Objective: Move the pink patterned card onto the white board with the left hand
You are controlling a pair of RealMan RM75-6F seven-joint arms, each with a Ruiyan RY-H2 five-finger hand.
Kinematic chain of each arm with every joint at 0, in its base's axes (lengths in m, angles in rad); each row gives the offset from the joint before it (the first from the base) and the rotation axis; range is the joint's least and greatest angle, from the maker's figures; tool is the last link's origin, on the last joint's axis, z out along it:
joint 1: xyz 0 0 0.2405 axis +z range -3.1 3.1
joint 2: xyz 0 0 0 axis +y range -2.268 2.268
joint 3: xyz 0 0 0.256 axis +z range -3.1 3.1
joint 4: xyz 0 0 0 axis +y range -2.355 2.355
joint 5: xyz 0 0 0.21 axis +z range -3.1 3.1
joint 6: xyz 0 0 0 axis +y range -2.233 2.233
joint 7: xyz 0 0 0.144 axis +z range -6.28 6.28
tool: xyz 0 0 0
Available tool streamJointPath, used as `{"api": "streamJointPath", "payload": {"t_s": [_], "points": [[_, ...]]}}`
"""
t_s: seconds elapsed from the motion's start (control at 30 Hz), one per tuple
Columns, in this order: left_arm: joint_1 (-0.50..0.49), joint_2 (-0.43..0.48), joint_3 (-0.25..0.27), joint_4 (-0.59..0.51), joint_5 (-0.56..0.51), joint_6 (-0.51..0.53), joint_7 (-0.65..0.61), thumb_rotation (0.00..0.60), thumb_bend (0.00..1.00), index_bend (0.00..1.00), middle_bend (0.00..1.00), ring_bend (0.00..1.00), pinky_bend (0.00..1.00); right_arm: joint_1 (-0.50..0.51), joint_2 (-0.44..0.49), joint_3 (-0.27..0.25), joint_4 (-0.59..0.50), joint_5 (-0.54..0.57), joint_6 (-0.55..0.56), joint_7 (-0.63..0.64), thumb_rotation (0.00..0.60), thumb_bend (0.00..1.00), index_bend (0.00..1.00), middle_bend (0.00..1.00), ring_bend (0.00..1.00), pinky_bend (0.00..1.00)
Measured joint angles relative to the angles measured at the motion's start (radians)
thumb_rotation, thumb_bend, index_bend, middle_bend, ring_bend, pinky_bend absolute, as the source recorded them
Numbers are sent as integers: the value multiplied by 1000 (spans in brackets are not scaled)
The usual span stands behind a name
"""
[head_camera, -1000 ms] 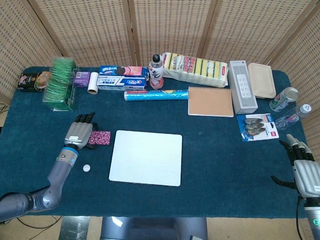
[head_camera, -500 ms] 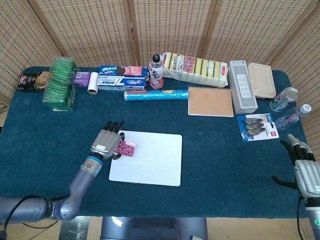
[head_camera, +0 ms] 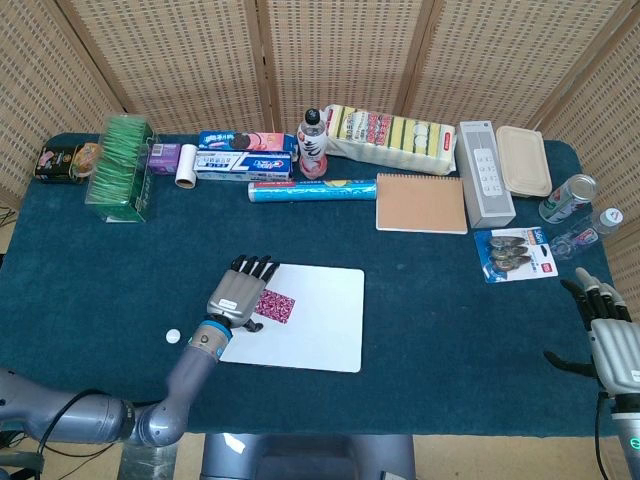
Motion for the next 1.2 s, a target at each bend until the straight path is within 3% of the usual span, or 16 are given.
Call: {"api": "streamJointPath", "payload": {"t_s": [0.17,0.37,0.57,0.7,0.83,1.2], "points": [[35,58,27,-36,70,0,-55,600,127,0,0,0,22,-1,2,1,-2,0,3,4,600,0,96,0,0,0],[135,178,110,-58,242,-3,-200,600,136,11,0,0,22,-1,2,-5,-7,-10,1,0,600,0,96,0,0,0],[244,247,211,-4,416,-23,-357,600,172,223,0,0,21,0,0,-8,-12,-13,-2,-8,600,0,96,0,0,0],[303,250,251,71,498,-32,-436,600,195,266,0,0,21,-1,1,-7,-14,-9,0,-8,600,0,96,0,0,0],[338,239,261,123,539,-43,-491,600,208,315,0,0,21,-2,2,-7,-15,-9,0,-5,600,0,96,0,0,0],[399,227,264,160,608,-51,-543,600,214,318,0,0,21,-2,6,-6,-16,-6,1,5,600,0,96,0,0,0]]}}
